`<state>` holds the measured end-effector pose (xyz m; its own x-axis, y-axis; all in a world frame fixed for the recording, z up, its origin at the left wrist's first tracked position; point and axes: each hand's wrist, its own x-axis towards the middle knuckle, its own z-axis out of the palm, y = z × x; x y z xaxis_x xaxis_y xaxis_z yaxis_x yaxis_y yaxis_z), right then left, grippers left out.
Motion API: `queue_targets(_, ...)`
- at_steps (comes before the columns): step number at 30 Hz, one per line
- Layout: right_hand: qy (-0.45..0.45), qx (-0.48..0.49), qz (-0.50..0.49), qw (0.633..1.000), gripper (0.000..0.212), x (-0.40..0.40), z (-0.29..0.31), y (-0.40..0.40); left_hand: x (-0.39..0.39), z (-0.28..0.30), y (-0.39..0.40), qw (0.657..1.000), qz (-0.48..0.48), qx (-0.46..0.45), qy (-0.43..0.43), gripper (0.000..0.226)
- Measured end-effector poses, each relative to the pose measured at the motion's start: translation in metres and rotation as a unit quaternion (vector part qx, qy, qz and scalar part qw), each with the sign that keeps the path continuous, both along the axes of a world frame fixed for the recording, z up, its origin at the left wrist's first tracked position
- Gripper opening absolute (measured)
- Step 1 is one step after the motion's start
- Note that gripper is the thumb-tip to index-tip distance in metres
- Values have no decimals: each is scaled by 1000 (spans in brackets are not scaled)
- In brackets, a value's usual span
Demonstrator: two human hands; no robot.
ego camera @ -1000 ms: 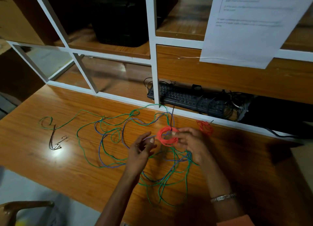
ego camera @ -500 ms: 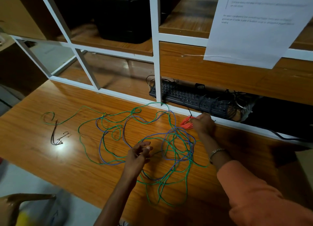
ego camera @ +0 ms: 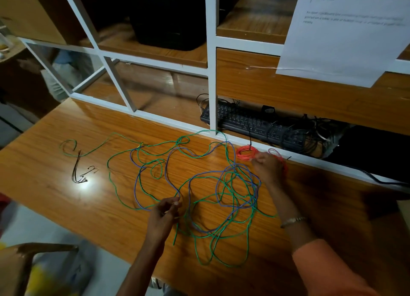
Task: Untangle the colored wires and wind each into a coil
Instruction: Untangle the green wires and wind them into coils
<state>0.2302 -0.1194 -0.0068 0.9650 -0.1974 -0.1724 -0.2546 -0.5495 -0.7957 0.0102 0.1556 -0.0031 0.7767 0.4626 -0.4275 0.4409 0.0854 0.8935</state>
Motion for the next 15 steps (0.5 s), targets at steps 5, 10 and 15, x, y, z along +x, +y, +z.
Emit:
queue_targets(5, 117, 69, 98, 986, 13, -66, -23, -17, -8, -13, 16, 991, -3, 118, 58, 15)
queue_targets(10, 74, 67, 93, 991, 22, -90, -33, -10, -17, -33, 24, 945, -133, 231, 192, 27)
queue_targets(15, 29, 74, 101, 992, 12, -96, -17, 14, -20, -34, 6, 910, -159, 319, 210, 29)
